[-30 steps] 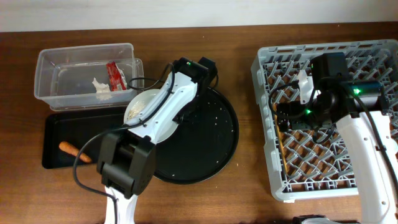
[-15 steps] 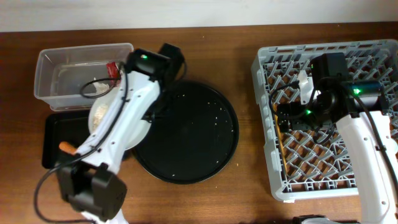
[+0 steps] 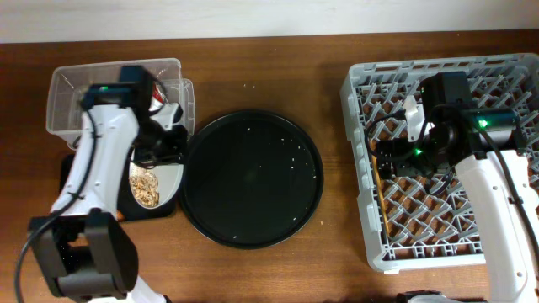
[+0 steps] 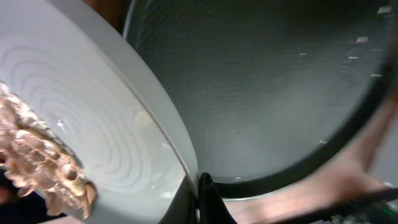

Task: Sort waste into correct bins and load items into the dishwasher rack
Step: 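Tip the white plate over the black tray to dump the food scraps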

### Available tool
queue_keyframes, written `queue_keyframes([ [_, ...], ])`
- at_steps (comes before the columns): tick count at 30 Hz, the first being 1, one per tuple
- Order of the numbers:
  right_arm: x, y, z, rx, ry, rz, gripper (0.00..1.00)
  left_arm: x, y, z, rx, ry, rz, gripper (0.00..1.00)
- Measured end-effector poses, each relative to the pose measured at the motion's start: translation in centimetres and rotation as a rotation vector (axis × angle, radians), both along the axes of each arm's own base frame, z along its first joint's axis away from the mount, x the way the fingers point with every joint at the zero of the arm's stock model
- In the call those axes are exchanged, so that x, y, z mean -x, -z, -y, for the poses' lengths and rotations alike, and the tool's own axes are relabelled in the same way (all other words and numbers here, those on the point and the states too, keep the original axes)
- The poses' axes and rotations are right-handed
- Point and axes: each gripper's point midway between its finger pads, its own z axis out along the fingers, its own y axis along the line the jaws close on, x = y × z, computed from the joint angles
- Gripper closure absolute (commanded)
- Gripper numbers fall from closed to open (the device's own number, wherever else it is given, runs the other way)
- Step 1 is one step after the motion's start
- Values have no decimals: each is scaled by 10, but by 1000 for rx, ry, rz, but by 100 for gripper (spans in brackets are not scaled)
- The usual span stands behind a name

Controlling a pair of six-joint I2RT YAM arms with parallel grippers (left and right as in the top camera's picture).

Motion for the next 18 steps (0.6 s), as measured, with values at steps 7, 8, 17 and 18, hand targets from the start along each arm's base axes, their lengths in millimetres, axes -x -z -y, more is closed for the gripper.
queue_keyframes([
  [7, 2, 0, 0, 2, 0, -7, 2, 7, -28, -21, 348, -34, 60, 100],
  [8, 2, 0, 0, 2, 0, -8, 2, 9, -31, -27, 381, -50, 71, 100],
  [17, 6, 1, 1, 3, 0, -26, 2, 8, -63, -75, 601, -186, 254, 100],
  [18, 6, 1, 1, 3, 0, -26, 2, 7, -70, -75, 637, -177, 290, 100],
])
